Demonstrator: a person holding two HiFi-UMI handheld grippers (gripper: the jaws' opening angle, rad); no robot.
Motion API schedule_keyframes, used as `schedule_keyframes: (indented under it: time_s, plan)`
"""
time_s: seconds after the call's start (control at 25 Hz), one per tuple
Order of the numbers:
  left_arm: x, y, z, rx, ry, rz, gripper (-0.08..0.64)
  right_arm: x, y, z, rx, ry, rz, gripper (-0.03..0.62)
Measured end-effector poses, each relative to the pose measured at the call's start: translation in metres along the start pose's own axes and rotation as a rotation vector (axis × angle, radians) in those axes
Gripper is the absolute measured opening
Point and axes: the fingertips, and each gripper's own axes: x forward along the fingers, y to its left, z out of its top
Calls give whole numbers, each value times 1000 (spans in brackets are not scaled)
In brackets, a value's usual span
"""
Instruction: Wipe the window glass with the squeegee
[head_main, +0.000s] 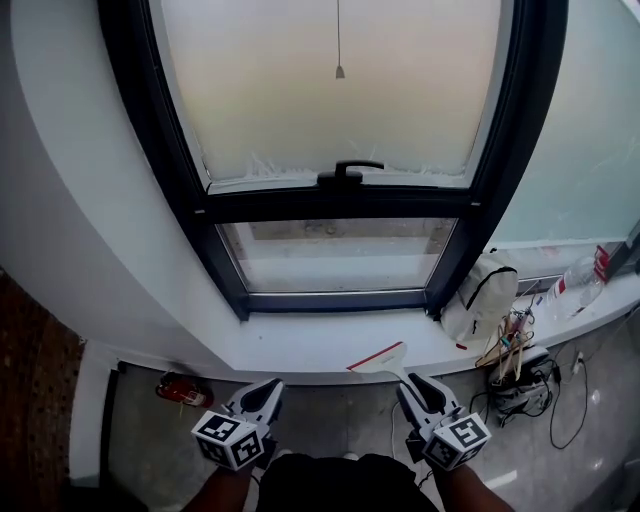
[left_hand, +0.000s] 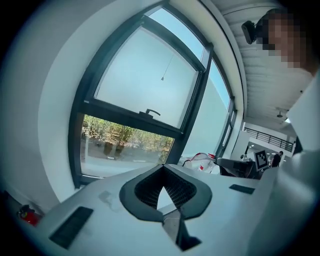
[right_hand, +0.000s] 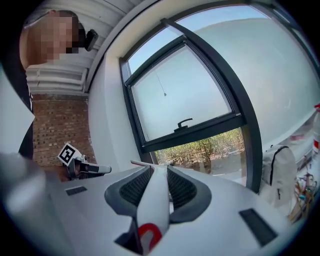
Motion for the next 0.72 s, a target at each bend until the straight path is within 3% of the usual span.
schedule_keyframes:
  time_s: [0.36,0.72]
  plan:
    - [-32,7,14,11,-43,-9,0,-3,44,-4,-30,-6,-1,95]
    - [-48,9,-7,-11,-8,-34,0,-8,64,-12,-13,1,-4,95]
